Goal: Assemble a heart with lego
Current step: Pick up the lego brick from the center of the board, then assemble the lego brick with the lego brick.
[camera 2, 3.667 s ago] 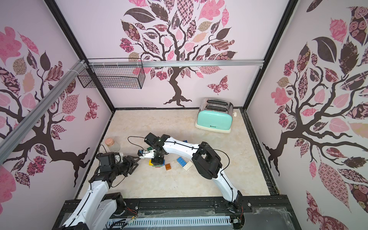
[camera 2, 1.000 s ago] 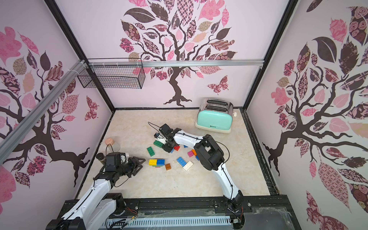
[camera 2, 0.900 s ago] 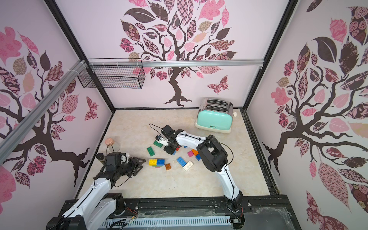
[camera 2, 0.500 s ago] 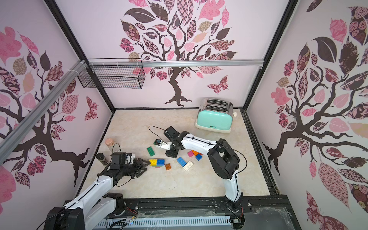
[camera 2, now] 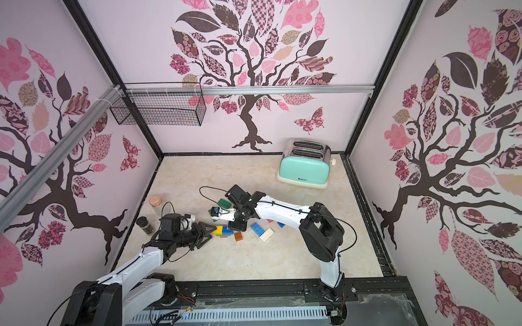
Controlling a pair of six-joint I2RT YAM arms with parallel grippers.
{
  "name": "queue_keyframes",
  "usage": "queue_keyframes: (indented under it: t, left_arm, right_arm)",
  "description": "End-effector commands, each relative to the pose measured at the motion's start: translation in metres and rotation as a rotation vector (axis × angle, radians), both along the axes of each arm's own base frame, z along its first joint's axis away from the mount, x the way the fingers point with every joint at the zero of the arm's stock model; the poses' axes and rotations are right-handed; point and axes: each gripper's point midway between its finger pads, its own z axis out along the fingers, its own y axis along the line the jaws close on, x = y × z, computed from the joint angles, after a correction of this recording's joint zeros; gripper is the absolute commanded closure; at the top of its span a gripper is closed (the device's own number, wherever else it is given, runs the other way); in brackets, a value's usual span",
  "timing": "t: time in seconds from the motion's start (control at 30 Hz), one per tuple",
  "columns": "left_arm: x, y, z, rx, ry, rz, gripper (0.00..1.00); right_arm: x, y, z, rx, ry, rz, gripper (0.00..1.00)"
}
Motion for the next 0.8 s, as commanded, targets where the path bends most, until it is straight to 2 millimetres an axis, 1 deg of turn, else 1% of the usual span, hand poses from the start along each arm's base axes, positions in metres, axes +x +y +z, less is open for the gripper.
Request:
queue_keyframes:
  t: [0.0, 0.2, 0.43, 0.77]
  left_arm:
    - [0.006, -0.005, 0.006, -0.027, -0.049, -0.018, 0.43]
    - [0.006, -0.007, 0.004, -0.033, -0.058, -0.018, 0.45]
    - [0.004, -0.007, -0.007, -0.031, -0.036, -0.007, 0.46]
    - [-0.006, -0.003, -0.02, 0.003, 0.0, 0.002, 0.49]
  right_arm:
    - [-0.004, 0.008, 0.006, 0.027, 0.009, 0.025, 0.71]
    - [-0.008, 0.014, 0.004, 0.025, 0.034, 0.056, 0.71]
    - [-0.005, 0.018, -0.004, -0.007, 0.049, 0.063, 0.71]
    - [-0.008, 0.025, -0.009, -0.013, 0.077, 0.08, 0.71]
